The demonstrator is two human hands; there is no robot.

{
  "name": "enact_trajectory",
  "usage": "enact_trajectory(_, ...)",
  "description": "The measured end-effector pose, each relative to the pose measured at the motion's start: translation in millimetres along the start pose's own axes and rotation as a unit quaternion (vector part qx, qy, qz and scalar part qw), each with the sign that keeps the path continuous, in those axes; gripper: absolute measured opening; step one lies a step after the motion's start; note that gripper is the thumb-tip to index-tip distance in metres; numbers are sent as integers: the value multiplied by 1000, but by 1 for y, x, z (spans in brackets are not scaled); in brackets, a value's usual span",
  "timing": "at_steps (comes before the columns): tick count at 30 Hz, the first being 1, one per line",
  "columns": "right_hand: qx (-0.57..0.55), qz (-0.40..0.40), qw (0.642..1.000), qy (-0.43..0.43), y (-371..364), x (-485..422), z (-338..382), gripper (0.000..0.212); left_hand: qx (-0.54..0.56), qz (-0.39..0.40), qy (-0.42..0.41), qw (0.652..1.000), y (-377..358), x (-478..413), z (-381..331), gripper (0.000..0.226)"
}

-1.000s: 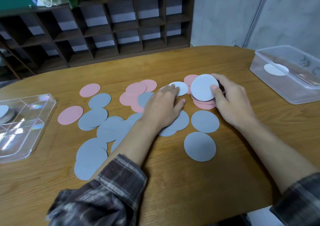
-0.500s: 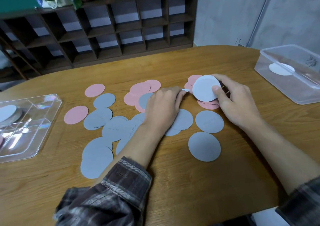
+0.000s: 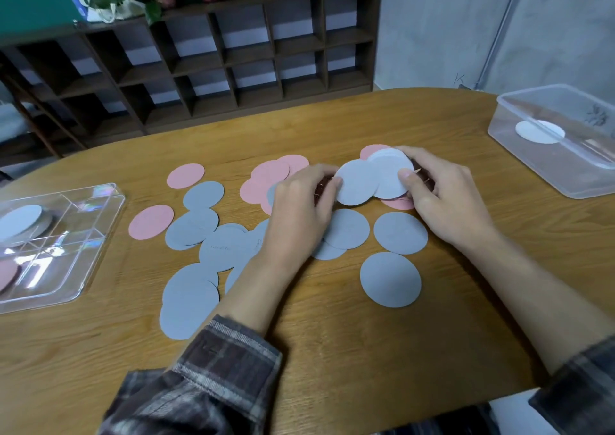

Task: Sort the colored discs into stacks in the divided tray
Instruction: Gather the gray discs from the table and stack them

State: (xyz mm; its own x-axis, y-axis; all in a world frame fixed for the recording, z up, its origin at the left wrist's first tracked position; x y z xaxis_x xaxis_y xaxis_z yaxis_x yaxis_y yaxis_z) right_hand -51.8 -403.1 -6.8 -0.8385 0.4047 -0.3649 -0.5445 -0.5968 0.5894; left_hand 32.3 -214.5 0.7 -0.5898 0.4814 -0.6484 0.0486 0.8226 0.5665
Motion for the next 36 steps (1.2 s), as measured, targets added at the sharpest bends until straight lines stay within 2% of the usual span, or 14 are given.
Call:
enact_trajectory(12,-52,54,997,12,-18,6,2,41,42,6,59,997,-9,7,4,30)
enact_trajectory(14,-57,58,997,15,-20,6,2,42,42,4,62,997,-10,7,4,26)
enact_trajectory(16,-54,67,996,19,-24,7,3,43,40,17,58,997,-15,8,4,13)
enact_trajectory(18,-49,77,996,9,-26,8,2,45,39,31,64,997,-21,9,8,12)
enact_trajectory(22,-26,105,994,-21,-27,10,0,45,29,26,69,997,-22,9,13,19)
enact_trajectory(29,109,137,984,10,-40,12,1,65,-18,25,24,999,-24,8,6,25)
enact_trajectory(34,139,112,983,31,-39,10,-2,60,-94,17,-15,995,-28,9,-9,18)
enact_trajectory(36,131,89,986,44,-34,10,2,53,-116,31,-20,993,-32,10,-11,29)
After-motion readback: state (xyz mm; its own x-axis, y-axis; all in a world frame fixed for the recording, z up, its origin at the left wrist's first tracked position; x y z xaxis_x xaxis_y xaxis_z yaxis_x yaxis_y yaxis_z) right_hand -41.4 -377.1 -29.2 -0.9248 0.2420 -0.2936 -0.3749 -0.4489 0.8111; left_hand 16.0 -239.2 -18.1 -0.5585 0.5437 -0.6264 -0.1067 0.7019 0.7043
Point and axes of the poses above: each hand's wrist, its own x-axis away from the middle knuckle, its own y-axis out of the back of the hand, z = x × y, the point moved 8 cm from there along -x, towards the middle knuckle, and after that the axes turned 7 degrees about -y, right-handed, at the moved point
